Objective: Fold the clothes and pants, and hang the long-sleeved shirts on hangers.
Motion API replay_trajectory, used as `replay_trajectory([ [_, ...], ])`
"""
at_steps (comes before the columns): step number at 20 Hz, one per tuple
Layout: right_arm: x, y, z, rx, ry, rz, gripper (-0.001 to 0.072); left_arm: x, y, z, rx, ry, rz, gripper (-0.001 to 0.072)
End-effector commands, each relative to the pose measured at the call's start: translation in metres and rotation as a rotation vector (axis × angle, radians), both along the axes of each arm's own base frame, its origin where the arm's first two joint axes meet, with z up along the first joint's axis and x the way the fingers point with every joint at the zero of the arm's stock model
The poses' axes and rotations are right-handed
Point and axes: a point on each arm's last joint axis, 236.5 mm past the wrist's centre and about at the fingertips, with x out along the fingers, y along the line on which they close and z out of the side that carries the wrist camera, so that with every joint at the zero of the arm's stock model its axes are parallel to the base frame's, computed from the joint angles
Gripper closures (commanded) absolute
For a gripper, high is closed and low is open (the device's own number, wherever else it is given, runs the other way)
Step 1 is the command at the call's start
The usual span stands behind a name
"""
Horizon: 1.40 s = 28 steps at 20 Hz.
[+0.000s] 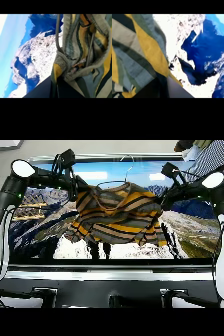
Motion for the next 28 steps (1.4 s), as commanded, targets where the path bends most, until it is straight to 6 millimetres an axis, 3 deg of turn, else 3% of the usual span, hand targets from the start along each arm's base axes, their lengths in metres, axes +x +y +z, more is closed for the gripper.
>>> replay_trajectory([
  [1,-0.006,0.002,-0.001,0.008,0.027,0.008,0.0687,-0.002,-0.001,0.001,-0.003,0.002,-0.007,0.0692],
  [6,-0.023,0.005,0.018,0.002,0.014,0.036,0.0695,-0.002,-0.001,0.001,-0.012,0.022,0.009,0.0683],
  [7,-0.028,0.005,0.027,-0.003,-0.001,0.041,0.0696,-0.001,-0.001,0.001,-0.017,0.028,0.019,0.0641],
  [9,-0.04,0.005,0.043,-0.017,-0.024,0.046,0.0697,0.012,0.001,0.008,-0.074,0.076,0.124,0.0359],
  [11,-0.051,0.0,0.058,-0.039,-0.041,0.017,0.0697,0.029,0.005,0.018,-0.165,0.14,0.267,0.0175],
  [15,-0.068,-0.011,0.087,-0.073,-0.093,-0.054,0.0698,0.044,0.017,0.036,-0.289,0.237,0.431,0.0075],
  [18,-0.083,-0.021,0.108,-0.095,-0.125,-0.121,0.0698,0.05,0.037,0.046,-0.382,0.347,0.555,0.0075],
  [23,-0.113,-0.049,0.149,-0.229,-0.271,-0.188,0.0695,0.05,0.088,0.071,-0.533,0.51,0.752,0.0076],
  [25,-0.129,-0.055,0.161,-0.268,-0.308,-0.198,0.0694,0.038,0.096,0.076,-0.515,0.527,0.747,0.0076],
  [28,-0.153,-0.048,0.161,-0.26,-0.277,-0.163,0.0694,0.023,0.094,0.079,-0.484,0.546,0.723,0.0077],
])
